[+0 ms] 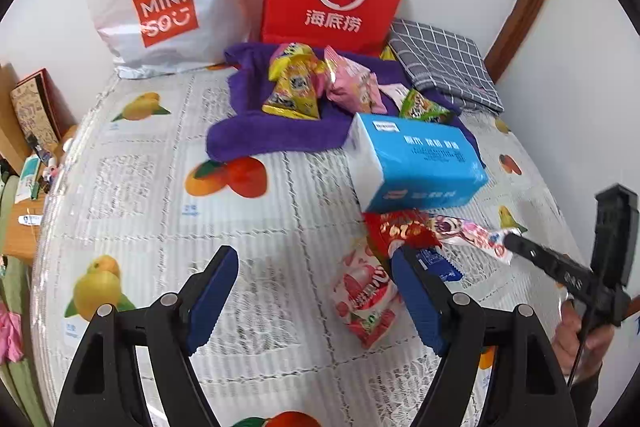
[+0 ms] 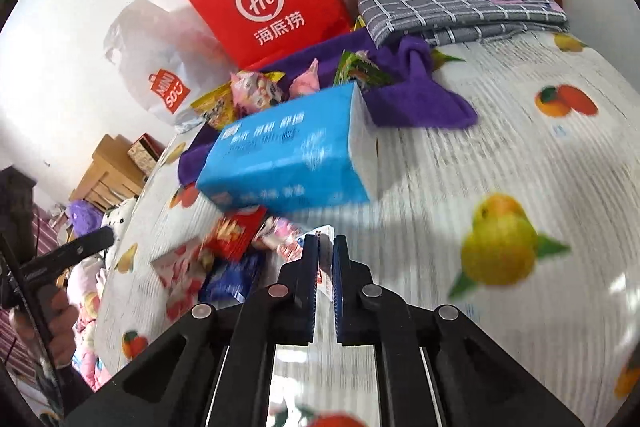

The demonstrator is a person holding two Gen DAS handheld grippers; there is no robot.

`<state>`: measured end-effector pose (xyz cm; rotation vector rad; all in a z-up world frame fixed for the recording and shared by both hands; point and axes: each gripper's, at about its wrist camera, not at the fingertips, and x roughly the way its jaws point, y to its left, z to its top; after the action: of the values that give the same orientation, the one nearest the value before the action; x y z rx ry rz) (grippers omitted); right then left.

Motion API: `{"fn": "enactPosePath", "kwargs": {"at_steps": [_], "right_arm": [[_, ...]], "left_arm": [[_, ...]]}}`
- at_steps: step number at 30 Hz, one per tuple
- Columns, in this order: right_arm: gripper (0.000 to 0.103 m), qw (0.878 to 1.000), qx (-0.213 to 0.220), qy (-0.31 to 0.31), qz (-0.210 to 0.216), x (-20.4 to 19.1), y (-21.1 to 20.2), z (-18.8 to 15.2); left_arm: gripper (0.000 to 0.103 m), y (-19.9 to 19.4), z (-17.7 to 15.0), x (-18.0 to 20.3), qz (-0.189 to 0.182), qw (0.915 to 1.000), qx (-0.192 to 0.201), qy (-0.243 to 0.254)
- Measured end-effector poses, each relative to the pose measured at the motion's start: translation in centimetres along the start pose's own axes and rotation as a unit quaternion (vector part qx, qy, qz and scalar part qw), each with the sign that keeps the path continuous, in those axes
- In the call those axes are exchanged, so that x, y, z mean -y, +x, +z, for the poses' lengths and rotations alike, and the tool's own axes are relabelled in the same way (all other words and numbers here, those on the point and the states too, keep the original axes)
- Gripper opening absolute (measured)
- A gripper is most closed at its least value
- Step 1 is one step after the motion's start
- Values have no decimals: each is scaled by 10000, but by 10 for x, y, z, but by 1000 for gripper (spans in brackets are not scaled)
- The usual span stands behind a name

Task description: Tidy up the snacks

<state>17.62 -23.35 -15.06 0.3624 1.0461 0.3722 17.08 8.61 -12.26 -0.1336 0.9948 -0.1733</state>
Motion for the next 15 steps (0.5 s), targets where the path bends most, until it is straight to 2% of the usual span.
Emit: {"fn": "enactPosePath", "kwargs": {"at_steps": [4, 7, 9, 10, 11, 12, 13, 15], "right_arm": [[7, 10000, -48, -16, -39, 1, -17, -21], [10, 9992, -296, -255, 43, -4, -25, -32], [14, 9982, -166, -557, -132, -13, -35, -32], [18, 9976, -101, -660, -182, -15, -38, -32], [36, 9965, 13, -807, -238, -19, -42, -28], [60, 9952, 113, -934, -280, -23, -43, -24], [69, 9943, 159, -1023, -275, -25, -42, -21], [70, 9905, 203, -1327, -291, -34, -35, -11]], "left_arm": [[77, 11, -3, 5, -23, 9999, -137, 18], [77, 17, -4, 4, -24, 9998, -196, -11], [77, 20, -4, 3, -8, 9997, -223, -54], [77, 22, -4, 2, -10, 9997, -235, -85], [77, 23, -4, 0, -17, 9996, -247, -132], [77, 24, -4, -1, -22, 9995, -256, -162], [77, 24, -4, -3, -25, 9994, -262, -206], [77, 23, -3, -6, -48, 9993, -208, -300]]}}
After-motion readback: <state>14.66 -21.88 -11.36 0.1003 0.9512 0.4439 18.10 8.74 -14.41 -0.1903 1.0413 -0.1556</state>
